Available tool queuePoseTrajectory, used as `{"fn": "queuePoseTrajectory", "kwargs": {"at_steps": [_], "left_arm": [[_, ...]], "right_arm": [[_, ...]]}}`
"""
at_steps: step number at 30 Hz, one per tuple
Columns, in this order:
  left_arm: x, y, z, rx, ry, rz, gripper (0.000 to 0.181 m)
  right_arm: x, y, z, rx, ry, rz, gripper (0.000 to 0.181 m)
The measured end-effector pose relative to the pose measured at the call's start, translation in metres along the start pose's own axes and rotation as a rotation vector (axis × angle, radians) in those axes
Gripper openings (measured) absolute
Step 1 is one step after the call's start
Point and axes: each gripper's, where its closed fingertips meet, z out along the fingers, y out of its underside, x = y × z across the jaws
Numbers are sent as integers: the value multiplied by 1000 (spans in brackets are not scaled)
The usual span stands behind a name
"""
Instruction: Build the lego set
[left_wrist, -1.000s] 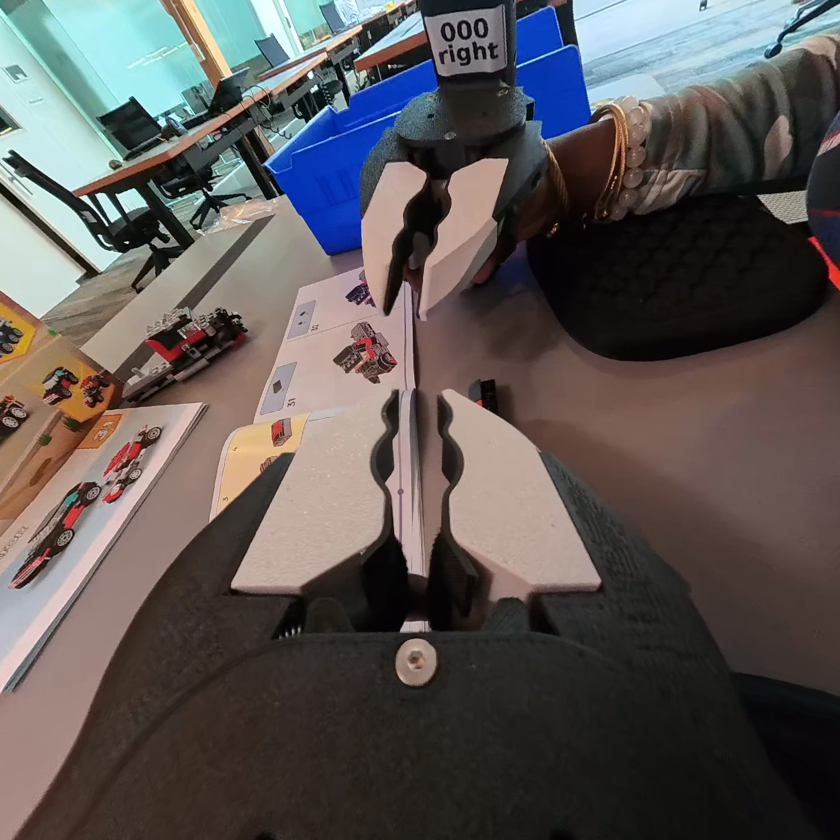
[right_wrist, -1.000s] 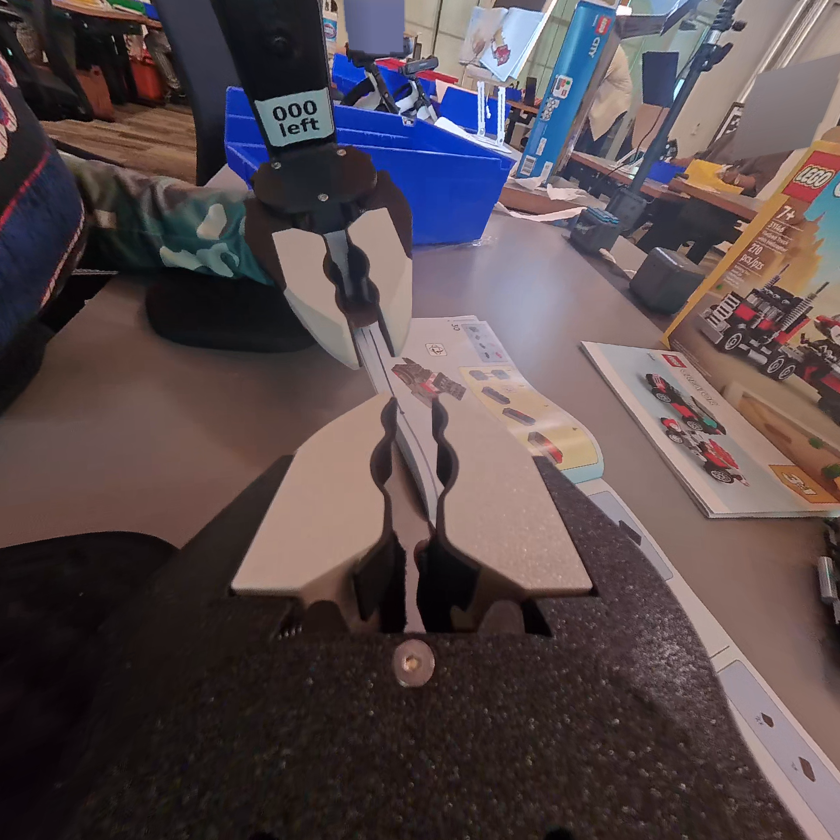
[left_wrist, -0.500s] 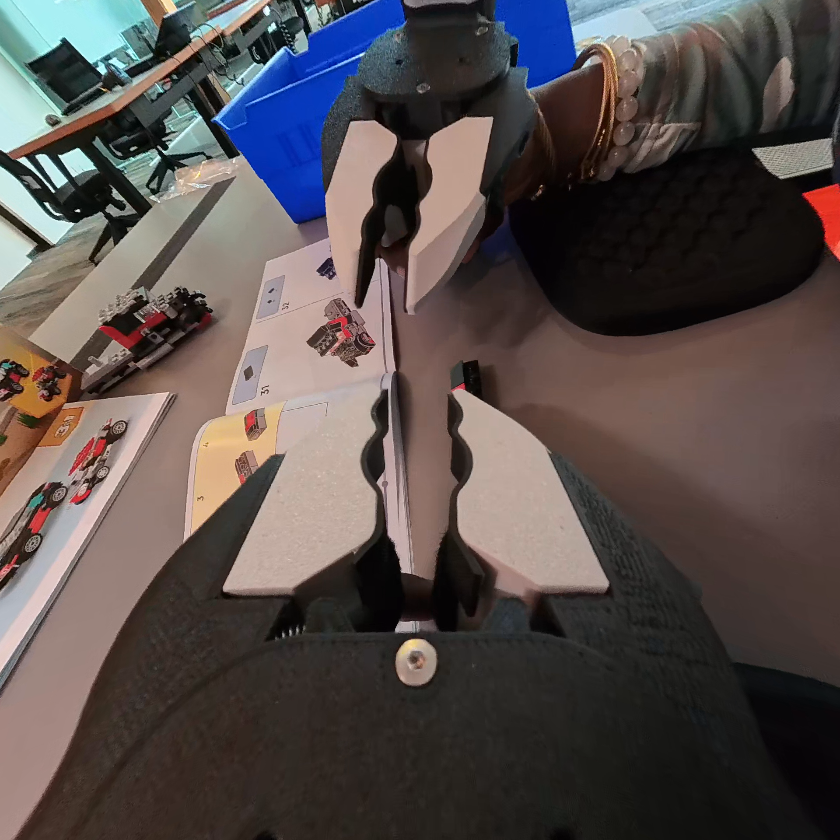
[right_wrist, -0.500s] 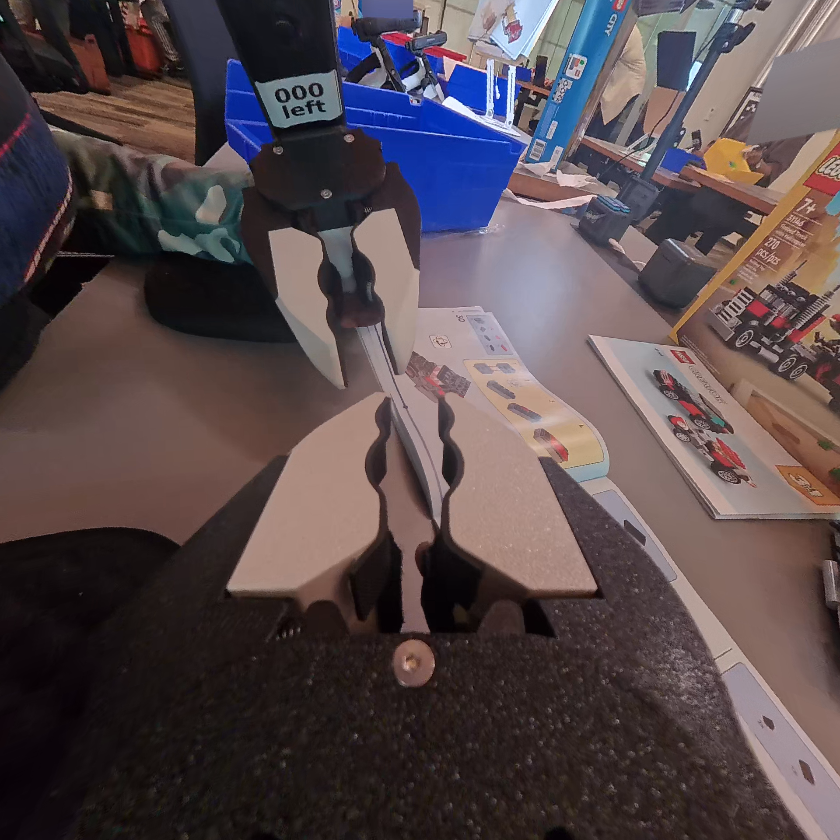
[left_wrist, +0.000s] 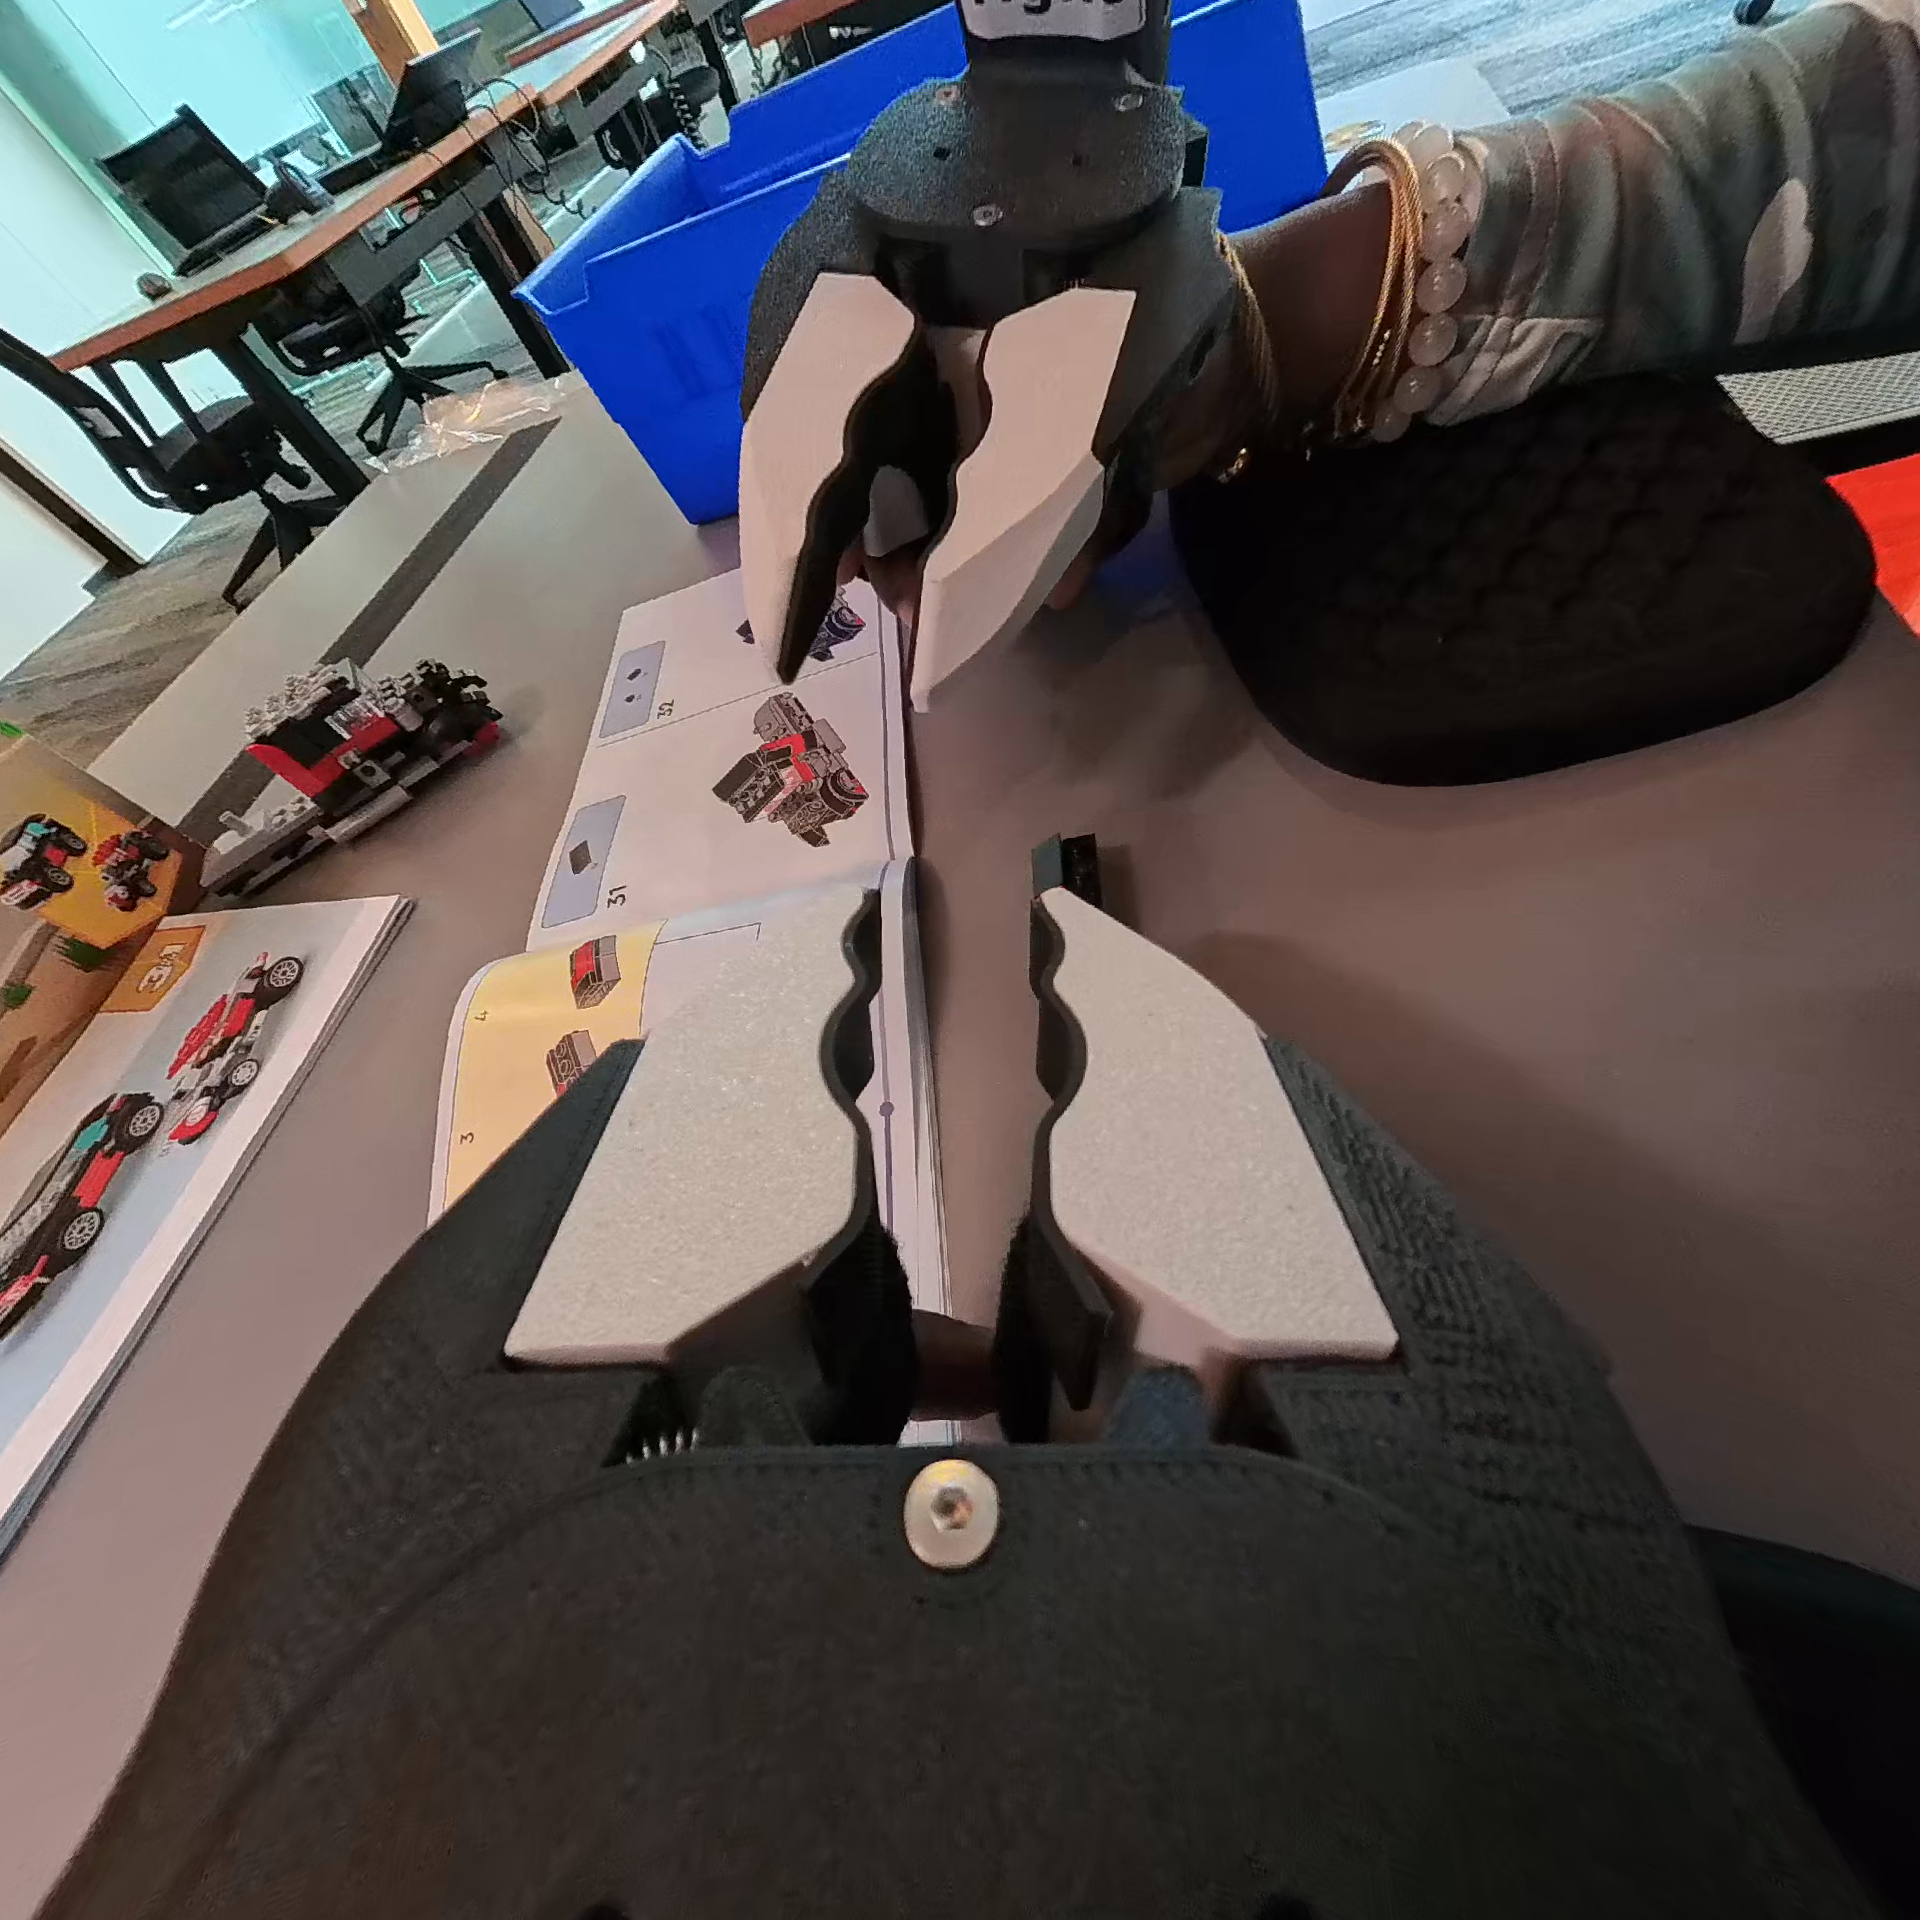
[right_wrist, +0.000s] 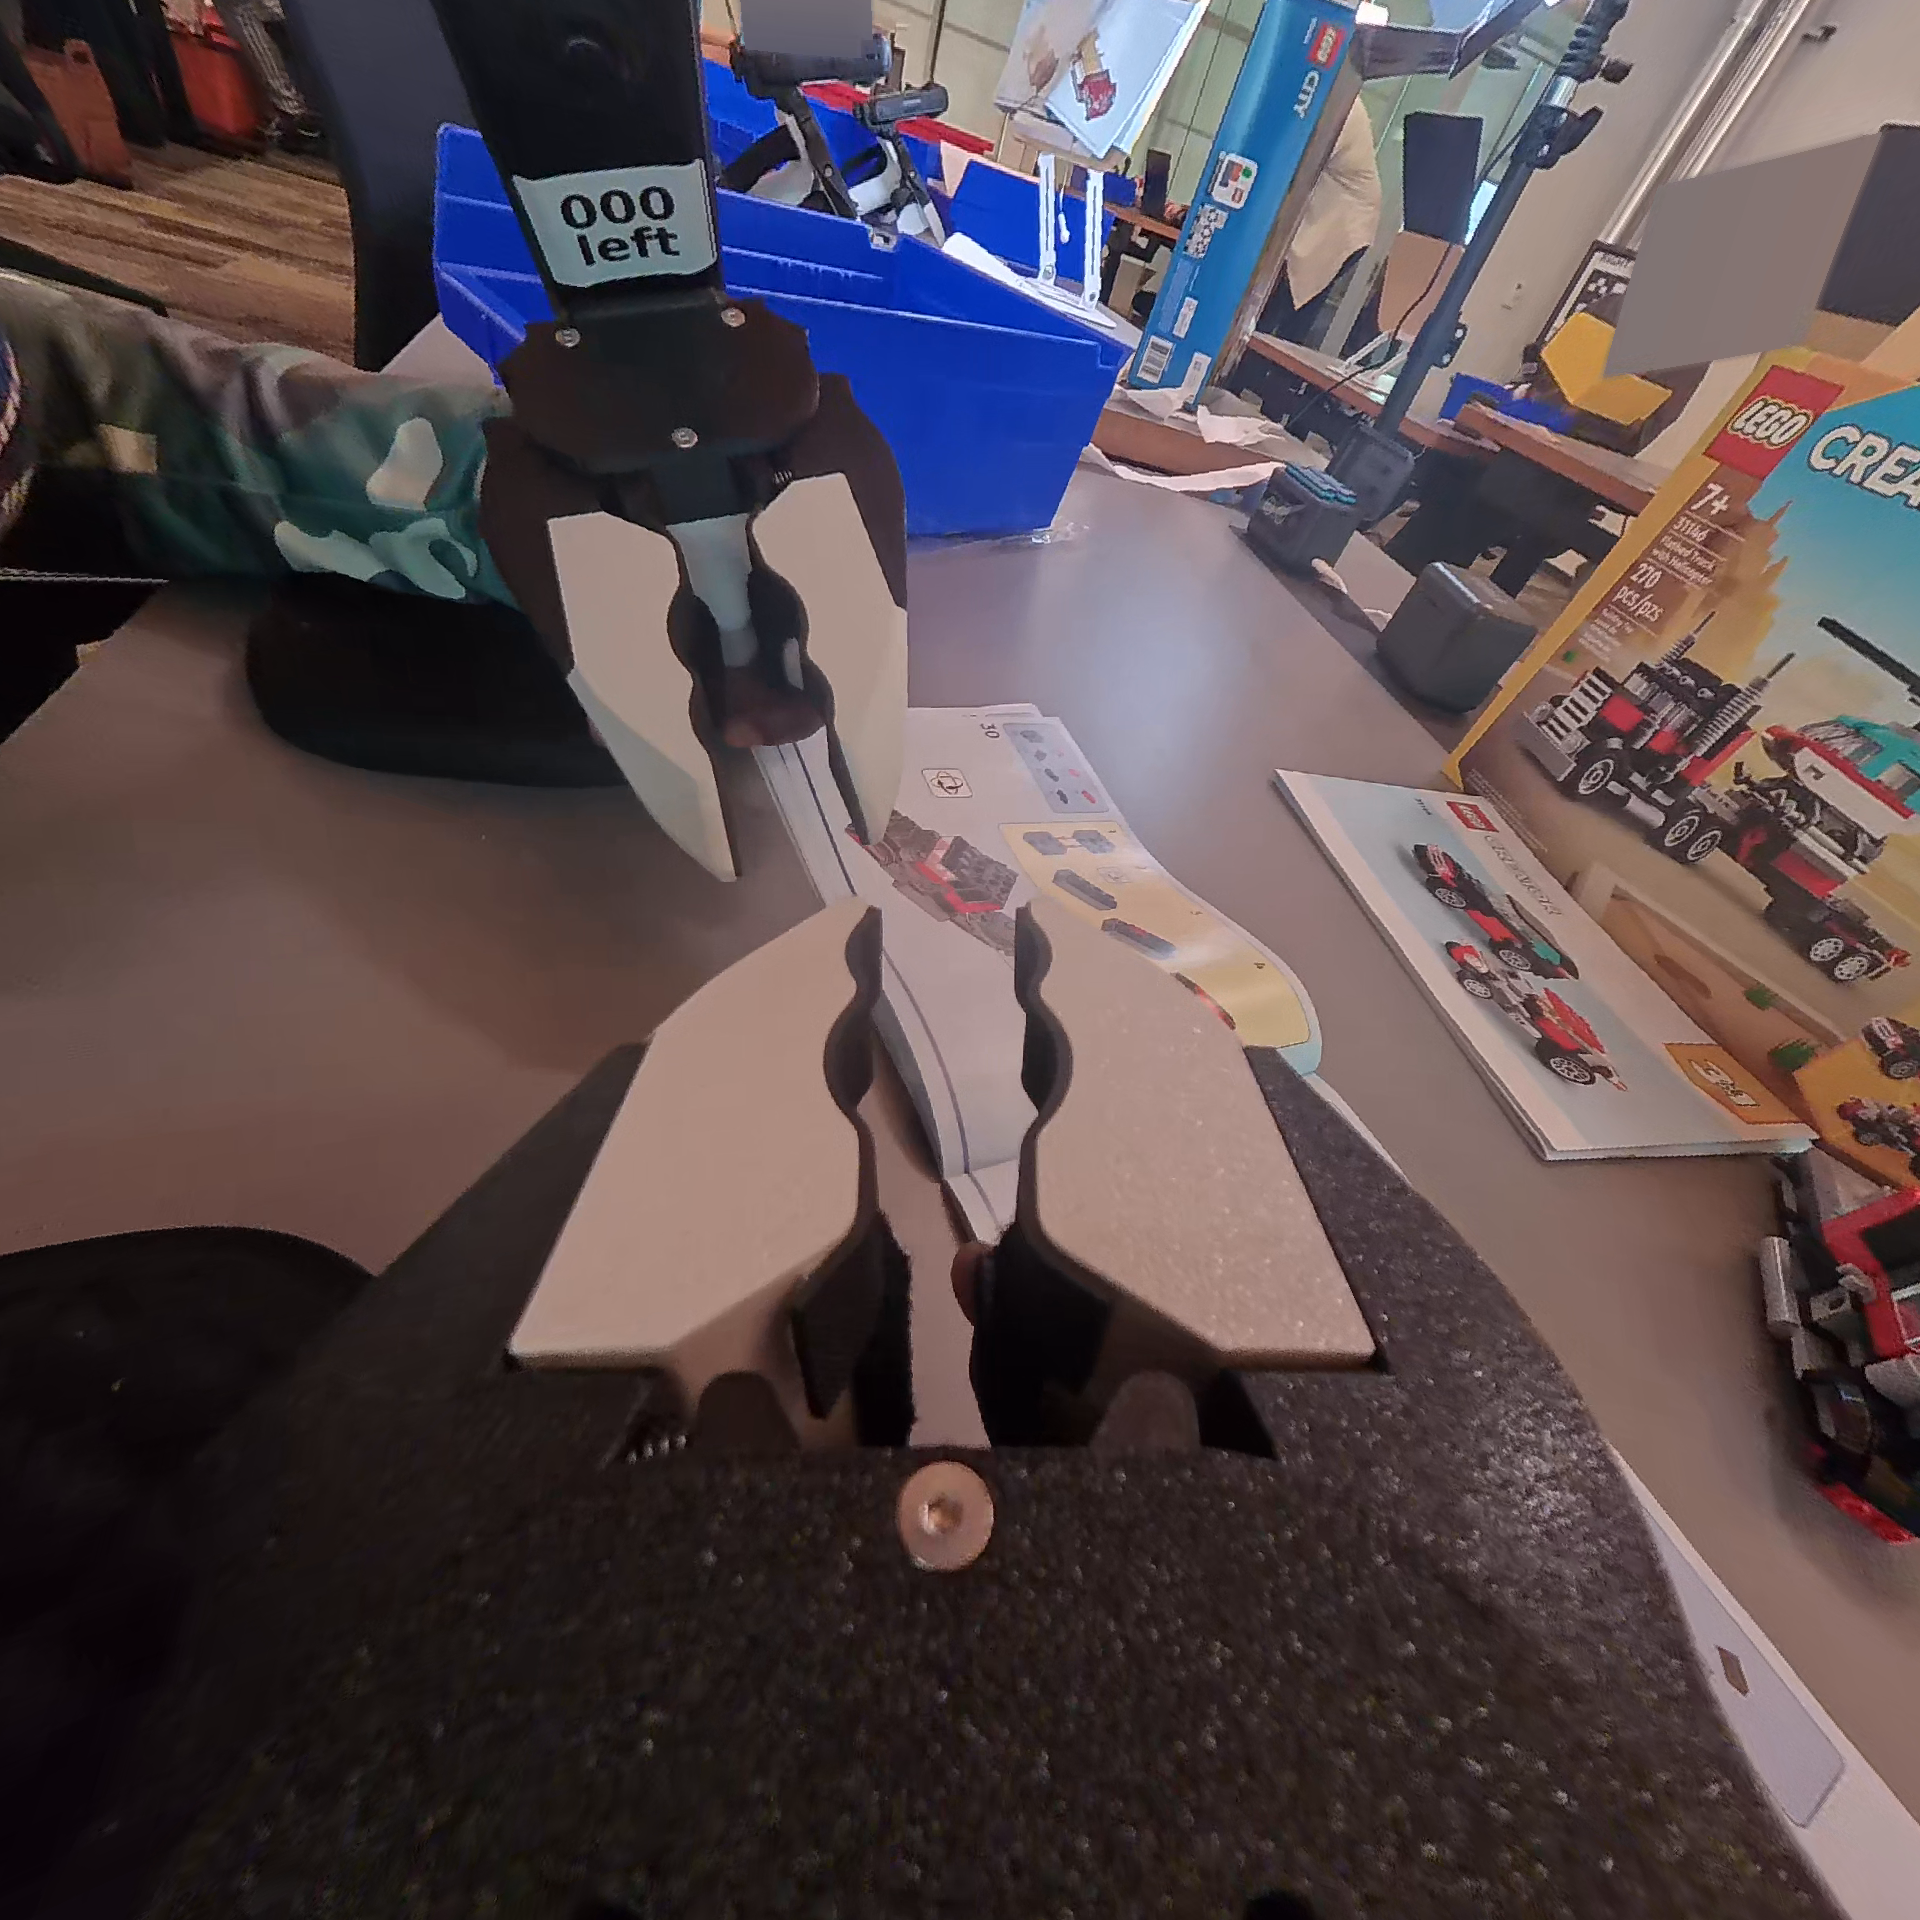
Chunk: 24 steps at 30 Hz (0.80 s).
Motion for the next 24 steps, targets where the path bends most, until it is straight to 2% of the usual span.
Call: {"fn": "queuePoseTrajectory", "kwargs": {"at_steps": [12,14,17,19,21,24], "left_arm": [[1,1,0,-7,6,3,27],[1,1,0,-6,9,3,27],[2,1,0,-3,14,3,28],[3,1,0,-3,19,10,28],[3,1,0,-7,22,13,28],[4,3,1,-19,26,15,28]], "right_arm": [[2,2,1,-21,9,-14,24],[4,-8,-3,8,39,-29,24],[2,-40,-15,74,73,-39,28],[-11,-63,-31,72,46,-67,30],[-15,-83,-59,36,76,-87,31],[0,-108,-127,-10,254,-137,29]]}}
